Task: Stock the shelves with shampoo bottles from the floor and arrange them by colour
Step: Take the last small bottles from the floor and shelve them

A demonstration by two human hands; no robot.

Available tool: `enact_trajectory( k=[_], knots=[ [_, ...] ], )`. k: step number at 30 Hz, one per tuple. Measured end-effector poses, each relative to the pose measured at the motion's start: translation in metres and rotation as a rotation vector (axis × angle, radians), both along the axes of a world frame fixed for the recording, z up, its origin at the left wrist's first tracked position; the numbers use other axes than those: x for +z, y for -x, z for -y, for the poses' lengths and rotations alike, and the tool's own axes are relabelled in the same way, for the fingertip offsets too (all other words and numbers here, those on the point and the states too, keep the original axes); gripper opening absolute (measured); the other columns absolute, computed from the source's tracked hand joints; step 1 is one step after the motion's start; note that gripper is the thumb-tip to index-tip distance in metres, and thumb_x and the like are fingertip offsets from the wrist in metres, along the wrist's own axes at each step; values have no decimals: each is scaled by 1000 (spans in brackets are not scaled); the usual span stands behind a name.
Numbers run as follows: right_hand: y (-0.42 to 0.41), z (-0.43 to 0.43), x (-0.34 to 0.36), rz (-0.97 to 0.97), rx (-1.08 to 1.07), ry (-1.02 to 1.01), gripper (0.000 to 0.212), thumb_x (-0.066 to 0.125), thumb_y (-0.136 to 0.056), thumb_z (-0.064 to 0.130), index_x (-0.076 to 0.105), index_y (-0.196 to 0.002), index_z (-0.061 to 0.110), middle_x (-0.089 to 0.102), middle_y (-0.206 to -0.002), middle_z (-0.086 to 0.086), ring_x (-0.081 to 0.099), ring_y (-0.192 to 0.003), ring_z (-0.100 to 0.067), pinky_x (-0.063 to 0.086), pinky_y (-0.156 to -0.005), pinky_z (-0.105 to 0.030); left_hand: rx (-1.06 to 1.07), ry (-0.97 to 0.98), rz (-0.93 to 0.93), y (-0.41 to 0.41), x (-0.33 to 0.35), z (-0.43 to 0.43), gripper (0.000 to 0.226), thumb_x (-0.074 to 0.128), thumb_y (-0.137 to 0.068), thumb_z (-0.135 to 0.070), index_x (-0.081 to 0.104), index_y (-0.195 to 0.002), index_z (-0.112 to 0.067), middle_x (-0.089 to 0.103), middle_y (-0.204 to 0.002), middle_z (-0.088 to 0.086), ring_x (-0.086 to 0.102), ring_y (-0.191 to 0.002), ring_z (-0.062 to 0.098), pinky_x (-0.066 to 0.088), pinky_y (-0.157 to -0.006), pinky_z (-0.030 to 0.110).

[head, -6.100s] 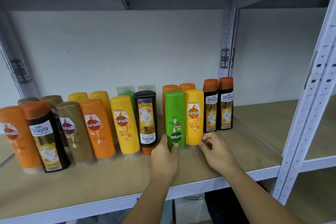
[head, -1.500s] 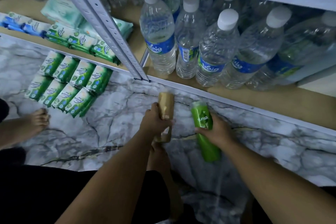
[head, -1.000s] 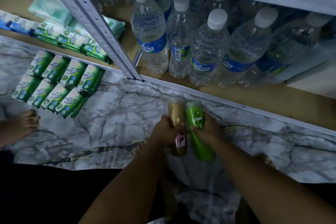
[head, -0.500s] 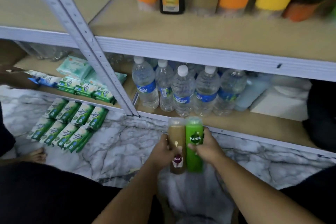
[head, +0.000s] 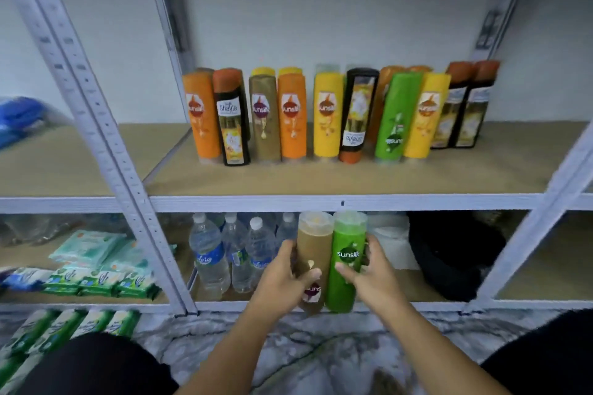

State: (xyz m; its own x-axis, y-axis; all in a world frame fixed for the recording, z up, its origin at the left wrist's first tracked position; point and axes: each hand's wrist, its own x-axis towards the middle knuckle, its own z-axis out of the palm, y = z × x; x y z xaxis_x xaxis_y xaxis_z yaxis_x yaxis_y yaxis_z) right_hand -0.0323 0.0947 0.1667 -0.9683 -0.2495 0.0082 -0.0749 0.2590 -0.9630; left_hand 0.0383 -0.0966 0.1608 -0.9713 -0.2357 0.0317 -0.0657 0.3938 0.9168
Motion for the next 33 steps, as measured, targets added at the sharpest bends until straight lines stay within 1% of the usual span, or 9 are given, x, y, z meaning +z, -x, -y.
enact_trajectory(
  k=[5,9,14,17,20,23,25,30,33],
  knots=[
    [7,-56,69,-145,-102,23,59,86,-75,24,52,-118,46,68,-111,18,64,-106,1,55,-95,-45,-79,35,-174,29,71,-47,42,79,-85,-27,53,-116,-37,68,-105,-27,65,-99,-4,54,-92,31],
    [17,-94,121,-253,-154,15,56,86,-75,28,54,-118,46,70,-111,17,67,-103,-6,58,-90,-46,-129,25,-252,51,120,-82,45,80,-82,-31,53,-117,-42,69,-106,-23,68,-103,5,55,-94,37],
    [20,-126,177,-336,-195,18,48,83,-81,25,55,-119,35,69,-107,13,70,-94,-14,58,-77,-33,-156,65,-323,73,178,-120,45,79,-86,-26,48,-119,-32,66,-111,-9,65,-99,1,54,-85,22],
    [28,-139,197,-384,-251,-9,53,84,-80,24,55,-123,33,70,-105,11,71,-89,-14,58,-71,-32,-138,87,-343,92,197,-135,49,82,-81,-35,51,-119,-30,68,-111,-10,66,-101,6,56,-91,34],
    [50,-148,206,-398,-301,-17,53,84,-80,25,54,-122,37,70,-105,13,69,-90,-11,59,-82,-42,-121,98,-345,112,207,-149,53,82,-81,-34,50,-123,-28,69,-108,-12,65,-100,3,56,-91,33],
    [77,-152,208,-389,-324,-10,51,82,-82,23,54,-122,35,68,-105,18,64,-97,-2,56,-91,-44,-122,112,-344,134,211,-162,51,80,-84,-32,47,-124,-29,66,-106,-18,60,-95,-7,49,-77,18],
    [98,-154,207,-368,-336,-9,49,82,-82,23,53,-121,35,67,-106,17,63,-99,-3,56,-93,-45,-115,140,-339,152,211,-168,47,79,-85,-31,46,-119,-32,64,-103,-21,60,-93,-5,43,-72,14],
    [138,-163,199,-338,-327,-58,46,81,-83,24,54,-119,33,68,-106,14,65,-96,-6,57,-89,-42,-101,192,-300,193,196,-177,44,79,-83,-34,44,-110,-29,68,-105,-13,66,-98,10,53,-84,31],
    [154,-167,191,-345,-314,-34,47,80,-84,21,55,-123,30,69,-109,12,63,-95,1,57,-88,-38,-110,212,-293,208,188,-182,44,77,-85,-32,44,-113,-27,68,-106,-13,65,-97,10,51,-82,30]
  ],
)
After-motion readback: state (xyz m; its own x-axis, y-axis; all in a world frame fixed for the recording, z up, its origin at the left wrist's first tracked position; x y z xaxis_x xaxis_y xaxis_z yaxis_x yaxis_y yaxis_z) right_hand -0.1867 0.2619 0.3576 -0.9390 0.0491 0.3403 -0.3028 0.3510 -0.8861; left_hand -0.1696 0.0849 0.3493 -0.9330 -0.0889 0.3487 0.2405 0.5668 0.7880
